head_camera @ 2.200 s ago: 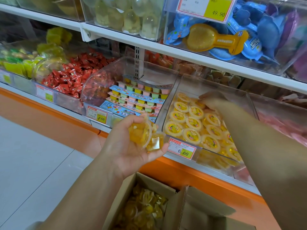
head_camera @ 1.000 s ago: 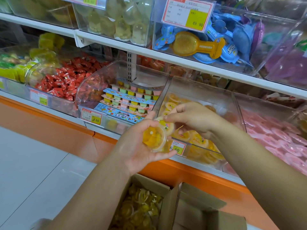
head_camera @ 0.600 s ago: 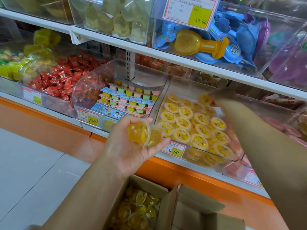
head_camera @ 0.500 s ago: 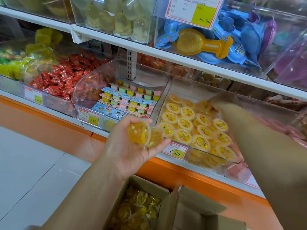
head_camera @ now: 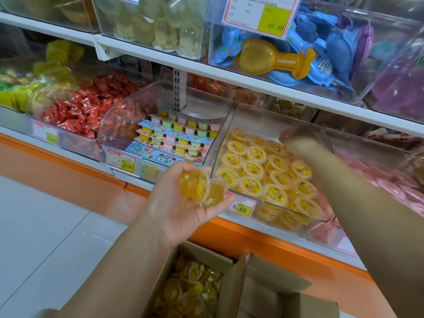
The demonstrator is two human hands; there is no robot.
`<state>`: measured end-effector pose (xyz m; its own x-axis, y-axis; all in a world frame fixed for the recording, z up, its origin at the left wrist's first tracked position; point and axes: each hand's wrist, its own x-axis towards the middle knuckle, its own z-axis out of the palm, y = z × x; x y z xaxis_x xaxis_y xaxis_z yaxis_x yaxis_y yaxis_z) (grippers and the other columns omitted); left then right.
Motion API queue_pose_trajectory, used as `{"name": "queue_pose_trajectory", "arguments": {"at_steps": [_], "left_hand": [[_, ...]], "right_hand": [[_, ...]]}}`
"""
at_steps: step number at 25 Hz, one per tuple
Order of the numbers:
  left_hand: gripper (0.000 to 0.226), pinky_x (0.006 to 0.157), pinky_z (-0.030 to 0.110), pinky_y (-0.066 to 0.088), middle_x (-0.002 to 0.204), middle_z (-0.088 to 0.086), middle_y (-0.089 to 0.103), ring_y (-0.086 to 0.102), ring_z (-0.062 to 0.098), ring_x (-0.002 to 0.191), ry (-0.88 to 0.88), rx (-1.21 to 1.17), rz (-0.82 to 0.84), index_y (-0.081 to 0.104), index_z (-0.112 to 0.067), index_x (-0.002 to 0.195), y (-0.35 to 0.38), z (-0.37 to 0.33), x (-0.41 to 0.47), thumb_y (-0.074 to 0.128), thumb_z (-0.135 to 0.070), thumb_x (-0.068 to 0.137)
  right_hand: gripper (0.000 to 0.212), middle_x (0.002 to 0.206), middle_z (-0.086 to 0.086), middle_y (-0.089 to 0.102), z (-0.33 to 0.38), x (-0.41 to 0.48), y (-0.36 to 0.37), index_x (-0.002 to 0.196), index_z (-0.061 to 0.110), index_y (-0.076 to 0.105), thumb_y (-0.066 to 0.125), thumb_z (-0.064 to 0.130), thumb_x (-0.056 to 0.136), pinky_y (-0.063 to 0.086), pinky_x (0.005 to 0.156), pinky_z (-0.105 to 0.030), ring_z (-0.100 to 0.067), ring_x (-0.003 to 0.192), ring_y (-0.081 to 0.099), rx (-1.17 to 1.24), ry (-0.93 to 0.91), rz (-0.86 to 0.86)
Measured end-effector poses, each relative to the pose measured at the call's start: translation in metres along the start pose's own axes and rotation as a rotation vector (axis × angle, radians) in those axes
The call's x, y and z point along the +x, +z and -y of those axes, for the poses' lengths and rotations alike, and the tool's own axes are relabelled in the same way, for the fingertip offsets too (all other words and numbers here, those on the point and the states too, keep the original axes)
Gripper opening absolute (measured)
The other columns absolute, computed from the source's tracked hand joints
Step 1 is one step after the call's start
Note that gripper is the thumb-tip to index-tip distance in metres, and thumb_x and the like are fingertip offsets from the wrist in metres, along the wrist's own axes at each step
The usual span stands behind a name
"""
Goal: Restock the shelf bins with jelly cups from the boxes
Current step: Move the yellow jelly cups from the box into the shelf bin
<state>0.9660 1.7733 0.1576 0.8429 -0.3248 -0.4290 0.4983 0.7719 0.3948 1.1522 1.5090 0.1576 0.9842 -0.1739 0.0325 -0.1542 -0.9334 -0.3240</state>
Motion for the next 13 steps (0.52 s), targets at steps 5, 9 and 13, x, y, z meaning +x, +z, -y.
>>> {"name": "queue_pose_trajectory", "arguments": {"at_steps": [5,9,13], "left_hand": [[0.028,0.076,0.055,0.06,0.097,0.024,0.069,0.069,0.039,0.089,-0.066,0.051,0.008,0.062,-0.002,0.097,0.005,0.003,-0.002,0.057,-0.028,0.092],[0.047,0.092,0.056,0.053,0.117,0.027,0.068,0.066,0.038,0.108,-0.088,0.093,0.047,0.059,-0.003,0.124,0.008,0.009,-0.001,0.044,-0.042,0.103],[0.061,0.098,0.059,0.047,0.122,0.022,0.068,0.067,0.039,0.111,-0.088,0.12,0.068,0.064,-0.01,0.124,0.007,0.011,-0.003,0.035,-0.058,0.101]], "right_hand": [[0.022,0.112,0.011,0.069,0.05,-0.11,-0.027,0.106,0.028,0.069,0.07,0.021,0.085,0.047,0.092,-0.015,-0.005,0.105,0.062,0.638,-0.443,0.41],[0.053,0.129,0.023,0.054,0.071,-0.16,-0.03,0.12,0.043,0.057,0.081,0.026,0.075,0.037,0.103,-0.017,0.004,0.124,0.045,0.465,-0.712,0.548],[0.048,0.119,0.02,0.059,0.075,-0.173,-0.021,0.119,0.034,0.06,0.08,0.024,0.076,0.038,0.101,-0.017,0.007,0.115,0.05,0.438,-0.751,0.474]]}}
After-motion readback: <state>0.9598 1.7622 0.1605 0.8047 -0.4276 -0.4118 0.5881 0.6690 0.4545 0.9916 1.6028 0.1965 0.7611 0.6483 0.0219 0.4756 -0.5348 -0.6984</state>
